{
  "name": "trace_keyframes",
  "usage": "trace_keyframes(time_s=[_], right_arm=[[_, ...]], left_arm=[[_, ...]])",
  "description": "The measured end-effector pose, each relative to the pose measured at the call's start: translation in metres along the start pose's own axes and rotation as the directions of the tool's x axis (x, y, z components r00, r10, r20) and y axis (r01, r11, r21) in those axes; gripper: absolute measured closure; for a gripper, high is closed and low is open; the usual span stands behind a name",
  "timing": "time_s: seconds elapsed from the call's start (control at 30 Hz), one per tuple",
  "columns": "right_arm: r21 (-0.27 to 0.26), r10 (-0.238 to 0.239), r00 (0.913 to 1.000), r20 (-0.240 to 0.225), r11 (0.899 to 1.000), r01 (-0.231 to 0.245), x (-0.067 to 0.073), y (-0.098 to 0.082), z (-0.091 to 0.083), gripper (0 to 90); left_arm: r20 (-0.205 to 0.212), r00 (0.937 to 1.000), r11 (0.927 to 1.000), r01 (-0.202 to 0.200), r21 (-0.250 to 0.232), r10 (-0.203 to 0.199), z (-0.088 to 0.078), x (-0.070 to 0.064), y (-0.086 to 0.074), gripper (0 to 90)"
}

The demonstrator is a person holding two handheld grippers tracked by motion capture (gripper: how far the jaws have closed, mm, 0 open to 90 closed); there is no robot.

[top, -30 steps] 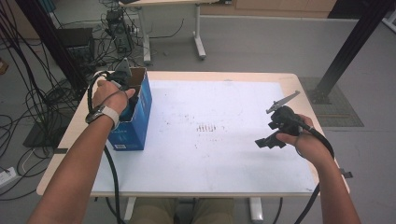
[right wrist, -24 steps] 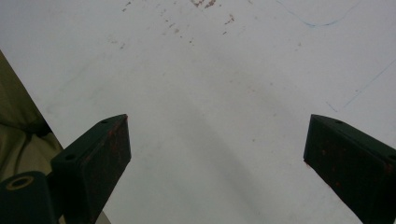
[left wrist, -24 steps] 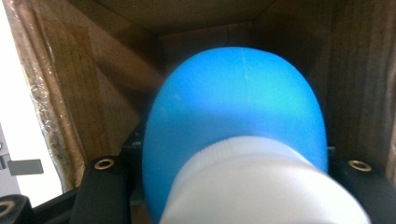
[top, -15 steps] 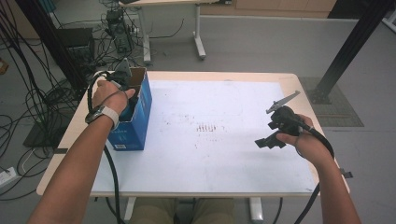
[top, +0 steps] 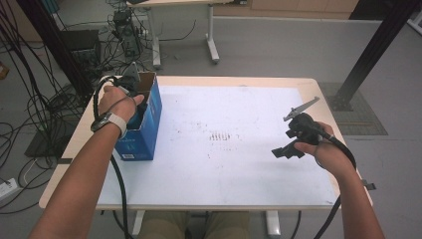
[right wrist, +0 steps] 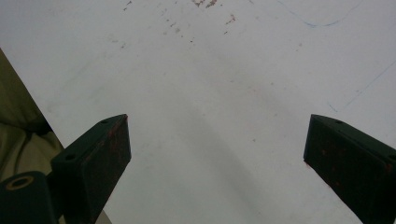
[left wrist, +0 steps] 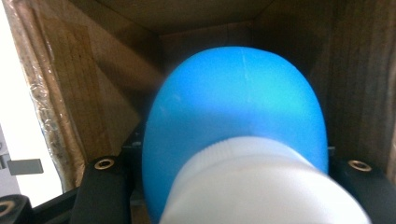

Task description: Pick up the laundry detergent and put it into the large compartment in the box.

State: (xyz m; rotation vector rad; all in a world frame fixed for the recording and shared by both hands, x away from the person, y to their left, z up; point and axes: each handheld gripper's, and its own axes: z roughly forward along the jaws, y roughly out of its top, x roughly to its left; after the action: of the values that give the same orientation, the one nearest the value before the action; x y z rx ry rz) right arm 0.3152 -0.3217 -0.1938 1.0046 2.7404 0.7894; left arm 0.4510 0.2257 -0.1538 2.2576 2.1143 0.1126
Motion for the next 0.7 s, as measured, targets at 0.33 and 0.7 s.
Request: trace_keyframes(time_s=[0.33,0.7], right_arm=[[-0.001,0.003,1.0000,0.001,1.000,-0.003,0.0007,-0.0009,-0.0009,7.3],[-0.002,0.002,1.0000,0.002,1.000,-0.002,0.0009,-0.0019,-0.0014,7.3]], left_arm=[[0.001,1.0000,1.0000,0.002,0.002,-0.002,-0.0002,0.0000,-0.0003,39.2],[0.002,1.0000,1.0000,-0.003,0.003,0.003,-0.0002,0.0004,0.0002,39.2]])
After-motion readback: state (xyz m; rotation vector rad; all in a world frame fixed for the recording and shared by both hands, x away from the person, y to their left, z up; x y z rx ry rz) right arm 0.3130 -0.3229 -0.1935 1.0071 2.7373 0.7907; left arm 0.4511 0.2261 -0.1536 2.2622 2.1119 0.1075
